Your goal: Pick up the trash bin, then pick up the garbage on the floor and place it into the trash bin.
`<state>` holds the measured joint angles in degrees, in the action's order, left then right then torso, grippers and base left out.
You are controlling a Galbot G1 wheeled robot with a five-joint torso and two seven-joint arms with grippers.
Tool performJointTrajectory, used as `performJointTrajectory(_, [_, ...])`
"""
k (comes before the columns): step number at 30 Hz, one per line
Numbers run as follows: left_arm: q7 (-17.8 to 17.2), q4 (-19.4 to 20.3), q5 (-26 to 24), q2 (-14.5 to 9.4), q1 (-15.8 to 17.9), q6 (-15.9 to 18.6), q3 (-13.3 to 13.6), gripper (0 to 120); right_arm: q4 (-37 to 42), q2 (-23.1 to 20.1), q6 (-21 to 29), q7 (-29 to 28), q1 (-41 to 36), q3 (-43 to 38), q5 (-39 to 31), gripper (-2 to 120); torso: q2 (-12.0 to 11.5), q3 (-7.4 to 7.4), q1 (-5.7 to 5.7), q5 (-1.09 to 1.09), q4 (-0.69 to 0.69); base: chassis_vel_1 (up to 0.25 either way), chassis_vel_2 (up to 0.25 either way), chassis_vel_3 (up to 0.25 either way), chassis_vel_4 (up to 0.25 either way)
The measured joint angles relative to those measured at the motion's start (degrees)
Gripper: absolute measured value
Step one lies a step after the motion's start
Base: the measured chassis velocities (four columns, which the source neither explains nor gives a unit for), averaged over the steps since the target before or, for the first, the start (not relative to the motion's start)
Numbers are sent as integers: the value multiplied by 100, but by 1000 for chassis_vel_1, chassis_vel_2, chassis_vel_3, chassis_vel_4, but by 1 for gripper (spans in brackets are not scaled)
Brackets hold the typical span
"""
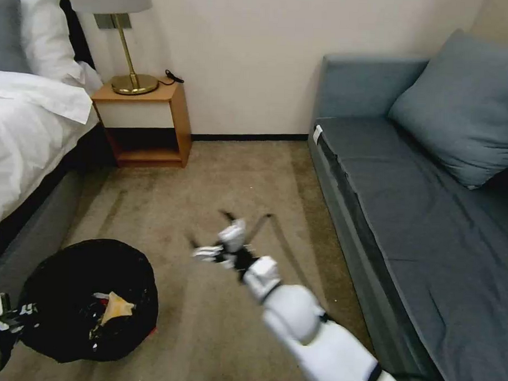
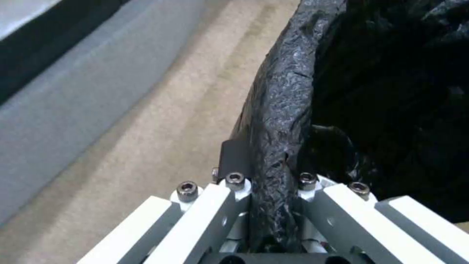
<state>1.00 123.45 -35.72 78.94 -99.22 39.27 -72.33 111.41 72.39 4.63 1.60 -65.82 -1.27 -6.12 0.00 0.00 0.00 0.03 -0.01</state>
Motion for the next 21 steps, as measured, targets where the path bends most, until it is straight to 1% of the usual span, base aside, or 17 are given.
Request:
performJointTrajectory(2, [-10,-52,-40,-12,20,1,18,4,219,-77,-214,5,-457,-429,-43,100,0,0,0,-2,0,0,0,0,0])
performJointTrajectory(3, [-10,-52,-40,-12,20,1,18,4,219,-77,-214,5,-457,-429,-43,100,0,0,0,-2,0,0,0,0,0])
performJointTrajectory(4, [-17,-74,-53,-22,30,2,21,4,309,-83,-331,-9,-720,-636,-65,100,0,0,0,-1,0,0,0,0,0])
performJointTrajectory(5, [-22,-105,-62,-38,45,2,25,4,442,-62,-535,-23,-1159,-991,-104,100,0,0,0,-1,0,0,0,0,0])
performJointTrajectory(6, [-23,-112,-63,-41,50,3,25,4,468,-50,-589,-27,-1254,-1075,-117,100,0,0,-1,-1,0,0,0,0,0])
performJointTrajectory(7, [-25,-134,-68,-48,65,5,26,4,547,-3,-752,-35,-1521,-1301,-163,100,0,0,0,-1,0,0,0,0,0])
performJointTrajectory(9, [-26,-142,-70,-51,71,6,26,4,580,23,-831,-39,-1644,-1404,-181,100,0,0,0,-1,0,0,0,0,0])
performJointTrajectory(11, [-29,-183,-73,-56,88,8,29,4,737,189,-1090,-71,-2123,-1790,-205,100,0,0,0,-1,0,0,0,0,0])
performJointTrajectory(13, [-29,-190,-73,-53,93,8,29,4,778,245,-1149,-80,-2228,-1874,-205,100,0,0,0,-1,0,0,0,0,0])
performJointTrajectory(15, [-33,-204,-73,-27,100,9,29,4,888,404,-1332,-99,-2495,-2041,-182,100,0,0,-1,-2,0,0,0,0,0])
performJointTrajectory(21, [-37,-243,-78,-19,103,9,8,4,913,452,-1404,-114,-2562,-2070,-158,100,0,0,0,-3,1,0,0,0,0])
